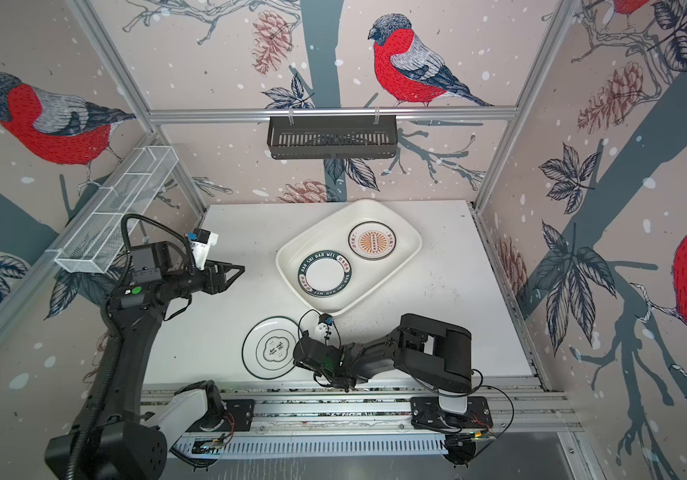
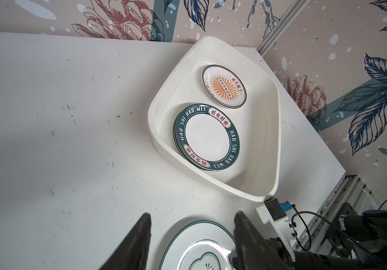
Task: Place the plates into the plastic bin on the countertop
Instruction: 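Close the right gripper on the white plate's rim and tilt it up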
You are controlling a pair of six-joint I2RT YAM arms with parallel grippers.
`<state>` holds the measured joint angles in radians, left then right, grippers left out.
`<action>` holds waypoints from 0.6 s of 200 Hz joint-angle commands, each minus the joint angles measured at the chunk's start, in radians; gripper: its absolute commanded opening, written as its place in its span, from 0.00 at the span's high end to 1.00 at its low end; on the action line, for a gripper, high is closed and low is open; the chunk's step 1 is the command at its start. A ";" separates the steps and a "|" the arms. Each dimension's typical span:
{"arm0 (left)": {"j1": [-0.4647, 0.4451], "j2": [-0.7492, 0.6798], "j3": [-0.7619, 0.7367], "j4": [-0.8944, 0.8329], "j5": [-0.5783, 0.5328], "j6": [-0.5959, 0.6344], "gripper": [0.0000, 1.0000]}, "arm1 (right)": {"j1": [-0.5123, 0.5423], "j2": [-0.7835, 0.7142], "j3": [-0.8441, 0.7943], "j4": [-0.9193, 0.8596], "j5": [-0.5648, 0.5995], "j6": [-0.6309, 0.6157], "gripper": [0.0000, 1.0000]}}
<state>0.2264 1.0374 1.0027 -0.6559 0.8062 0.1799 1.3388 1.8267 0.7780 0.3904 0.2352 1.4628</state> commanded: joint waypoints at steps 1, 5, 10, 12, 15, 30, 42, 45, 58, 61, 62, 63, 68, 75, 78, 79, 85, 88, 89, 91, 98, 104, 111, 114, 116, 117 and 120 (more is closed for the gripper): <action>0.002 -0.005 0.000 0.048 -0.007 -0.018 0.43 | -0.006 0.010 0.008 -0.026 0.001 -0.008 0.81; 0.002 -0.004 0.000 0.049 -0.006 -0.020 0.42 | -0.004 0.010 0.009 -0.025 0.001 -0.006 0.81; 0.002 -0.004 0.001 0.050 -0.004 -0.021 0.43 | -0.004 0.011 0.009 -0.024 0.001 -0.005 0.82; 0.002 -0.004 0.001 0.050 -0.003 -0.023 0.43 | -0.004 0.011 0.011 -0.023 0.001 -0.006 0.83; 0.002 -0.004 0.001 0.050 -0.001 -0.023 0.43 | -0.004 0.012 0.012 -0.021 0.001 -0.007 0.83; 0.002 -0.004 0.001 0.053 0.006 -0.029 0.43 | 0.000 0.013 0.015 -0.021 0.008 -0.006 0.85; 0.002 -0.004 0.000 0.055 0.007 -0.034 0.43 | 0.004 0.012 0.018 -0.024 0.015 -0.005 0.86; 0.002 -0.004 0.000 0.056 0.007 -0.035 0.43 | 0.006 0.012 0.019 -0.026 0.016 -0.003 0.86; 0.002 -0.004 0.001 0.057 0.007 -0.041 0.43 | 0.011 0.006 0.015 -0.024 0.025 0.002 0.89; 0.002 -0.004 0.001 0.056 0.007 -0.042 0.42 | 0.012 0.006 0.013 -0.022 0.028 0.004 0.89; 0.002 -0.005 0.001 0.056 0.007 -0.043 0.42 | 0.013 0.005 0.013 -0.021 0.028 0.004 0.90; 0.001 -0.005 0.001 0.057 0.007 -0.043 0.42 | 0.014 0.005 0.011 -0.020 0.028 0.006 0.90; 0.002 -0.006 0.001 0.058 0.007 -0.044 0.42 | 0.015 0.001 0.006 -0.014 0.032 0.008 0.91; 0.002 -0.007 0.001 0.059 0.008 -0.046 0.42 | 0.016 -0.002 -0.001 -0.005 0.034 0.012 0.92; 0.002 -0.008 0.001 0.061 0.008 -0.048 0.42 | 0.016 -0.004 -0.006 -0.001 0.036 0.014 0.93; 0.002 -0.008 0.001 0.061 0.007 -0.048 0.42 | 0.016 -0.004 -0.008 0.002 0.037 0.014 0.93; 0.002 -0.008 -0.019 0.063 0.006 -0.049 0.42 | 0.017 -0.007 -0.017 0.016 0.037 0.019 0.94; 0.002 -0.009 -0.022 0.063 0.006 -0.050 0.42 | 0.017 -0.009 -0.021 0.025 0.037 0.021 0.95; 0.002 -0.009 -0.022 0.063 0.007 -0.051 0.42 | 0.018 -0.010 -0.023 0.027 0.037 0.021 0.95; 0.002 -0.010 -0.022 0.062 0.007 -0.052 0.42 | 0.019 -0.011 -0.027 0.032 0.036 0.022 0.95; 0.003 -0.010 -0.021 0.064 0.006 -0.053 0.42 | 0.018 -0.013 -0.038 0.051 0.039 0.026 0.95; 0.002 -0.010 -0.023 0.065 0.004 -0.053 0.42 | 0.017 -0.016 -0.049 0.069 0.039 0.029 0.96; 0.002 -0.010 -0.024 0.067 0.003 -0.057 0.42 | 0.017 -0.018 -0.059 0.084 0.038 0.034 0.96; 0.002 -0.010 -0.024 0.067 0.002 -0.057 0.42 | 0.017 -0.019 -0.062 0.090 0.038 0.036 0.96; 0.002 -0.010 -0.024 0.067 0.002 -0.057 0.42 | 0.017 -0.020 -0.065 0.094 0.039 0.037 0.96; 0.002 -0.010 -0.024 0.067 0.002 -0.057 0.42 | 0.017 -0.020 -0.066 0.096 0.039 0.037 0.96; 0.002 -0.010 -0.024 0.067 0.002 -0.057 0.42 | 0.018 -0.021 -0.070 0.101 0.039 0.038 0.97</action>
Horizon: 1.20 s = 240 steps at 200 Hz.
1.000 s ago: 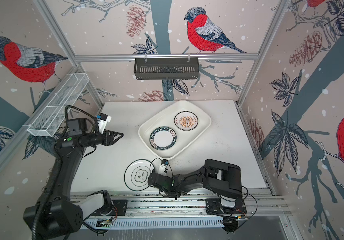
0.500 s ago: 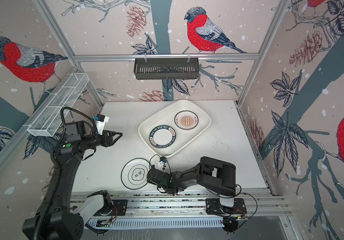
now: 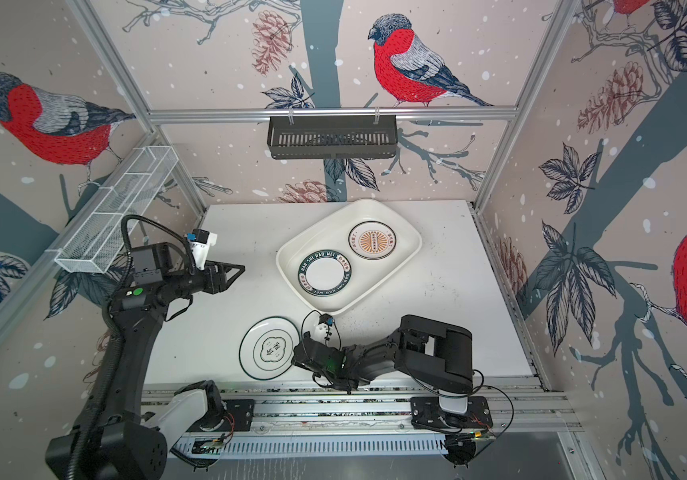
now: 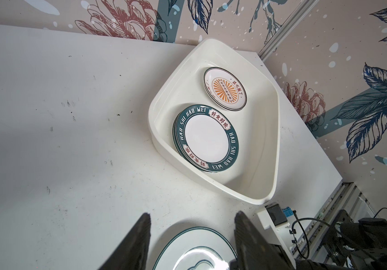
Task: Place the plates into the plastic bin on the countertop
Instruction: 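Close the right gripper on the white plate's rim and tilt it up, then lift the white plate over the bin with the right gripper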
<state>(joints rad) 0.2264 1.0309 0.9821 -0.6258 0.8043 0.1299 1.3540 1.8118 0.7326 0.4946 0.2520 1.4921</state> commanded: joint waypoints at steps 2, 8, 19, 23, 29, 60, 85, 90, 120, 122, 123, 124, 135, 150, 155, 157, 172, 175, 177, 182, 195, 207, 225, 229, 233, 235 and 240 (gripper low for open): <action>0.002 -0.004 -0.003 0.038 0.005 -0.008 0.42 | 0.002 -0.007 -0.027 0.001 0.024 0.009 0.97; 0.002 -0.003 -0.004 0.038 0.005 -0.009 0.42 | 0.004 -0.009 -0.032 0.011 0.026 0.009 0.98; 0.002 -0.003 -0.002 0.040 0.003 -0.010 0.42 | 0.005 -0.016 -0.040 0.032 0.029 0.006 0.98; 0.002 -0.003 -0.002 0.041 0.004 -0.012 0.42 | 0.007 -0.021 -0.041 0.034 0.033 0.006 0.98; 0.002 -0.002 0.001 0.043 0.003 -0.012 0.42 | 0.009 -0.024 -0.041 0.035 0.037 0.003 0.98; 0.002 0.000 0.008 0.051 0.006 -0.024 0.42 | 0.017 -0.052 -0.036 0.033 0.054 -0.019 0.98; 0.002 0.000 0.010 0.054 0.007 -0.032 0.42 | 0.024 -0.073 -0.026 0.025 0.064 -0.038 0.98; 0.002 0.000 0.010 0.054 0.007 -0.035 0.42 | 0.023 -0.076 -0.025 0.024 0.063 -0.043 0.99; 0.002 -0.004 0.010 0.061 0.009 -0.050 0.42 | 0.030 -0.091 -0.024 0.034 0.061 -0.059 0.99; 0.002 -0.005 0.009 0.060 0.009 -0.050 0.42 | 0.031 -0.092 -0.024 0.035 0.061 -0.060 0.99; 0.002 -0.005 0.010 0.061 0.009 -0.051 0.42 | 0.031 -0.091 -0.024 0.036 0.061 -0.060 0.99; 0.002 -0.005 0.010 0.061 0.009 -0.051 0.42 | 0.031 -0.093 -0.024 0.037 0.060 -0.061 0.99; 0.002 -0.007 0.010 0.063 0.009 -0.056 0.42 | 0.031 -0.101 -0.026 0.046 0.054 -0.071 0.99; 0.002 -0.010 0.010 0.066 0.004 -0.061 0.42 | 0.033 -0.110 -0.024 0.054 0.045 -0.085 0.99; 0.002 -0.010 0.010 0.066 0.002 -0.062 0.42 | 0.033 -0.113 -0.022 0.054 0.039 -0.092 0.99; 0.002 -0.011 0.010 0.065 0.003 -0.062 0.42 | 0.033 -0.114 -0.020 0.051 0.038 -0.093 0.99; 0.002 -0.012 0.010 0.067 -0.004 -0.067 0.42 | 0.034 -0.123 -0.010 0.034 0.020 -0.110 0.99; 0.002 -0.012 0.010 0.069 -0.005 -0.068 0.42 | 0.033 -0.124 -0.008 0.032 0.014 -0.111 0.99; 0.002 -0.012 0.009 0.069 -0.005 -0.068 0.42 | 0.034 -0.126 -0.007 0.032 0.012 -0.112 0.99; 0.002 -0.012 0.038 0.070 -0.007 -0.071 0.42 | 0.034 -0.129 -0.006 0.032 0.007 -0.115 0.99; 0.002 -0.014 0.046 0.074 -0.010 -0.078 0.42 | 0.034 -0.139 -0.006 0.034 -0.007 -0.126 0.99; 0.002 -0.017 0.052 0.079 -0.013 -0.084 0.42 | 0.031 -0.148 0.004 0.019 -0.025 -0.140 0.99; 0.002 -0.023 0.066 0.084 -0.015 -0.091 0.42 | 0.024 -0.168 0.032 -0.030 -0.042 -0.168 0.99; 0.003 -0.025 0.069 0.084 -0.012 -0.093 0.42 | 0.021 -0.174 0.037 -0.040 -0.046 -0.173 0.99; 0.001 -0.026 0.075 0.084 -0.010 -0.094 0.42 | 0.018 -0.180 0.042 -0.048 -0.050 -0.179 0.99; 0.002 -0.027 0.077 0.084 -0.009 -0.094 0.42 | 0.017 -0.182 0.044 -0.051 -0.052 -0.182 0.99; 0.002 -0.029 0.083 0.085 -0.008 -0.099 0.42 | 0.012 -0.191 0.048 -0.059 -0.061 -0.190 0.99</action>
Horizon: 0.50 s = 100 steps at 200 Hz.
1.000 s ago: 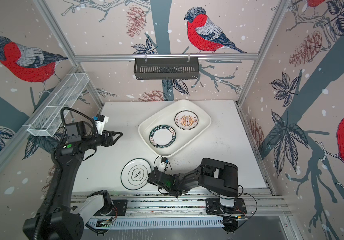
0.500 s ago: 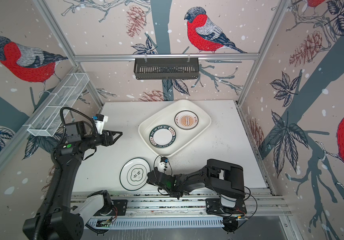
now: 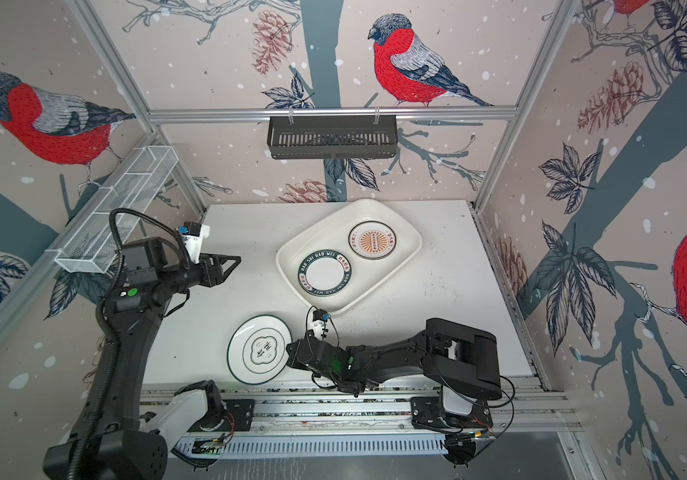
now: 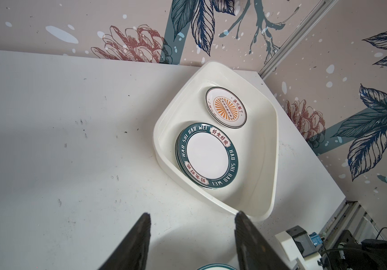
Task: Place the plates into the plastic bin on the countertop
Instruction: 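Lift the white plate over the bin with the right gripper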
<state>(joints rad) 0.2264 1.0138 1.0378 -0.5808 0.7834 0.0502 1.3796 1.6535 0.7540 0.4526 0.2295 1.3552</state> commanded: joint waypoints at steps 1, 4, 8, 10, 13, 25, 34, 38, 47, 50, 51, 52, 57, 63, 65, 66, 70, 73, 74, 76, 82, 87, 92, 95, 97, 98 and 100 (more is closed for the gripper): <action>0.002 -0.013 0.028 0.041 0.014 -0.020 0.42 | -0.014 -0.034 0.028 -0.018 -0.040 -0.054 0.99; 0.002 -0.013 0.031 0.043 0.016 -0.023 0.42 | -0.019 -0.038 0.031 -0.024 -0.047 -0.058 0.99; 0.002 -0.017 0.035 0.045 0.016 -0.028 0.42 | -0.027 -0.045 0.035 -0.030 -0.057 -0.064 0.99; 0.002 -0.017 0.037 0.045 0.017 -0.030 0.42 | -0.030 -0.049 0.037 -0.035 -0.064 -0.066 0.99; 0.003 -0.019 0.041 0.046 0.017 -0.034 0.42 | -0.037 -0.054 0.040 -0.042 -0.070 -0.070 0.99; 0.002 -0.023 0.056 0.048 0.019 -0.046 0.42 | -0.061 -0.081 0.048 -0.066 -0.095 -0.086 0.99; 0.002 -0.029 0.066 0.054 0.016 -0.055 0.42 | -0.084 -0.103 0.054 -0.087 -0.116 -0.099 0.99; 0.002 -0.031 0.070 0.057 0.015 -0.061 0.42 | -0.097 -0.113 0.056 -0.096 -0.126 -0.106 0.99; 0.002 -0.032 0.078 0.068 0.014 -0.074 0.42 | -0.128 -0.138 0.062 -0.121 -0.148 -0.123 0.99; 0.002 -0.032 0.081 0.069 0.013 -0.078 0.42 | -0.139 -0.147 0.067 -0.130 -0.156 -0.130 0.99; 0.002 -0.032 0.082 0.070 0.013 -0.080 0.42 | -0.143 -0.150 0.067 -0.134 -0.158 -0.131 0.99; 0.003 -0.032 0.083 0.071 0.013 -0.081 0.42 | -0.146 -0.153 0.069 -0.138 -0.160 -0.134 0.99; 0.002 -0.029 0.088 0.073 0.015 -0.087 0.42 | -0.166 -0.167 0.077 -0.155 -0.173 -0.146 0.99; 0.002 -0.025 0.095 0.074 0.019 -0.092 0.42 | -0.196 -0.183 0.086 -0.178 -0.190 -0.162 0.99; 0.002 -0.023 0.097 0.074 0.021 -0.094 0.42 | -0.206 -0.189 0.089 -0.184 -0.195 -0.166 0.99; 0.001 -0.022 0.098 0.076 0.022 -0.094 0.42 | -0.210 -0.192 0.091 -0.189 -0.197 -0.169 0.99; 0.002 -0.019 0.103 0.077 0.024 -0.097 0.42 | -0.230 -0.203 0.097 -0.205 -0.207 -0.181 0.98; 0.002 -0.016 0.105 0.078 0.023 -0.099 0.42 | -0.246 -0.211 0.103 -0.217 -0.213 -0.187 0.98; 0.002 -0.015 0.107 0.078 0.023 -0.101 0.42 | -0.251 -0.214 0.105 -0.220 -0.216 -0.189 0.98; 0.002 -0.013 0.110 0.080 0.023 -0.103 0.42 | -0.259 -0.220 0.108 -0.227 -0.222 -0.194 0.98; 0.002 -0.009 0.116 0.080 0.022 -0.106 0.42 | -0.296 -0.236 0.115 -0.240 -0.241 -0.207 0.98; 0.002 -0.005 0.121 0.081 0.023 -0.108 0.42 | -0.327 -0.248 0.119 -0.251 -0.258 -0.218 0.98; 0.002 -0.003 0.127 0.086 0.027 -0.109 0.42 | -0.357 -0.259 0.124 -0.258 -0.271 -0.228 0.98; 0.002 -0.002 0.129 0.089 0.030 -0.108 0.42 | -0.375 -0.266 0.126 -0.262 -0.278 -0.236 0.98; 0.002 0.000 0.131 0.090 0.033 -0.108 0.42 | -0.387 -0.272 0.128 -0.265 -0.281 -0.239 0.98; 0.002 0.001 0.132 0.091 0.035 -0.108 0.42 | -0.393 -0.274 0.129 -0.268 -0.283 -0.243 0.98; 0.002 0.002 0.134 0.092 0.038 -0.108 0.42 | -0.406 -0.278 0.131 -0.270 -0.288 -0.248 0.98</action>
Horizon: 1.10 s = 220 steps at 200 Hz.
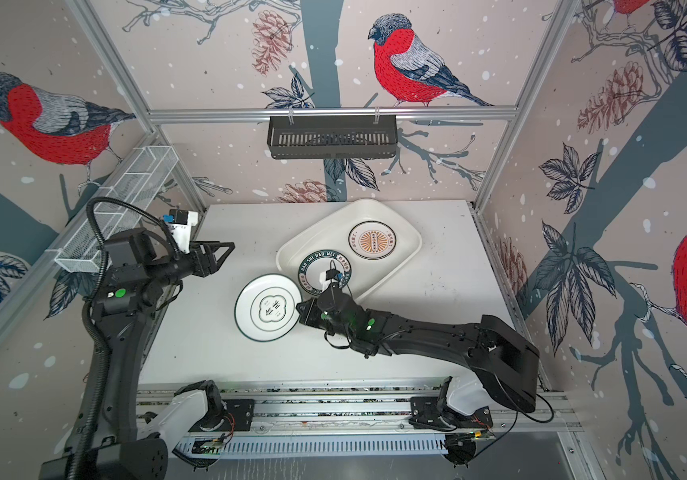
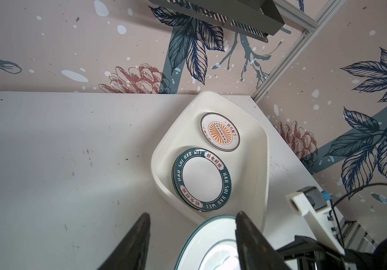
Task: Place the plates into the plastic bin on the countertop
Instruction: 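Lift the white plate over the bin with the right gripper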
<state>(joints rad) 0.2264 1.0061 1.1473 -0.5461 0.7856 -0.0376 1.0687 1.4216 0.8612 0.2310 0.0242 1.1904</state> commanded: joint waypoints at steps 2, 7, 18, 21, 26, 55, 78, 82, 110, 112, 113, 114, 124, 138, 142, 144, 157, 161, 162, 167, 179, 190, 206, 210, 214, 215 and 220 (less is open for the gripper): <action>0.002 0.010 0.027 0.058 0.038 -0.019 0.42 | -0.106 -0.050 0.026 -0.053 -0.086 -0.087 0.98; 0.002 0.014 0.033 0.059 0.046 -0.017 0.42 | -0.139 -0.058 0.033 -0.063 -0.096 -0.100 0.98; 0.002 0.027 0.050 0.055 0.059 -0.006 0.41 | -0.213 -0.068 0.049 -0.077 -0.122 -0.125 0.98; 0.002 0.031 0.055 0.053 0.060 -0.002 0.41 | -0.233 -0.070 0.054 -0.081 -0.132 -0.130 0.98; 0.001 0.037 0.060 0.048 0.060 0.002 0.41 | -0.267 -0.071 0.061 -0.088 -0.147 -0.141 0.98; 0.002 0.070 0.077 0.041 0.047 0.011 0.41 | -0.442 -0.040 0.082 -0.067 -0.230 -0.164 0.98; 0.001 0.081 0.070 0.057 0.046 0.002 0.41 | -0.547 0.009 0.087 -0.011 -0.285 -0.153 0.98; 0.002 0.084 0.069 0.058 0.047 -0.001 0.41 | -0.562 0.022 0.090 -0.005 -0.292 -0.151 0.98; 0.001 0.112 0.080 0.064 0.075 -0.008 0.41 | -0.663 0.104 0.122 0.019 -0.331 -0.148 0.98; 0.000 0.115 0.082 0.064 0.078 -0.007 0.41 | -0.668 0.110 0.123 0.021 -0.334 -0.147 0.98; 0.000 0.116 0.082 0.064 0.079 -0.008 0.41 | -0.671 0.113 0.124 0.022 -0.336 -0.147 0.98; 0.001 0.117 0.083 0.064 0.080 -0.008 0.41 | -0.674 0.115 0.125 0.023 -0.336 -0.147 0.99; 0.000 0.126 0.090 0.064 0.096 -0.005 0.41 | -0.700 0.135 0.125 0.040 -0.334 -0.146 0.99; -0.001 0.136 0.098 0.058 0.122 0.010 0.41 | -0.735 0.169 0.131 0.059 -0.338 -0.143 0.99; -0.001 0.139 0.100 0.056 0.130 0.016 0.41 | -0.746 0.181 0.136 0.062 -0.342 -0.141 0.99; -0.002 0.140 0.100 0.055 0.134 0.018 0.41 | -0.749 0.185 0.138 0.062 -0.346 -0.140 0.99; -0.008 0.149 0.106 0.042 0.151 0.038 0.41 | -0.776 0.233 0.156 0.065 -0.358 -0.138 0.99; -0.009 0.151 0.109 0.036 0.154 0.045 0.41 | -0.785 0.249 0.166 0.063 -0.363 -0.142 0.99; -0.010 0.152 0.109 0.034 0.155 0.047 0.41 | -0.787 0.252 0.168 0.063 -0.364 -0.143 0.99; -0.013 0.156 0.112 0.028 0.156 0.054 0.41 | -0.794 0.267 0.176 0.063 -0.369 -0.143 0.99; -0.016 0.162 0.116 0.017 0.158 0.069 0.41 | -0.814 0.301 0.198 0.063 -0.380 -0.143 0.99; -0.016 0.166 0.114 0.014 0.156 0.076 0.41 | -0.826 0.325 0.218 0.057 -0.380 -0.143 0.99; -0.018 0.173 0.112 0.015 0.157 0.077 0.41 | -0.838 0.363 0.251 0.049 -0.385 -0.144 0.99; -0.018 0.177 0.111 0.017 0.157 0.076 0.41 | -0.841 0.372 0.259 0.042 -0.385 -0.145 0.99; -0.018 0.180 0.109 0.018 0.159 0.075 0.41 | -0.845 0.383 0.267 0.038 -0.386 -0.145 0.99; -0.018 0.181 0.110 0.019 0.160 0.074 0.41 | -0.845 0.385 0.269 0.037 -0.386 -0.144 0.98; -0.017 0.182 0.110 0.022 0.161 0.071 0.41 | -0.849 0.395 0.275 0.033 -0.386 -0.141 0.99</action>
<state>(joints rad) 0.2108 1.1793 1.2537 -0.5331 0.9165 0.0124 0.2329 1.7775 1.0966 0.2279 -0.3359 1.0458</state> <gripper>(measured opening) 0.590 0.077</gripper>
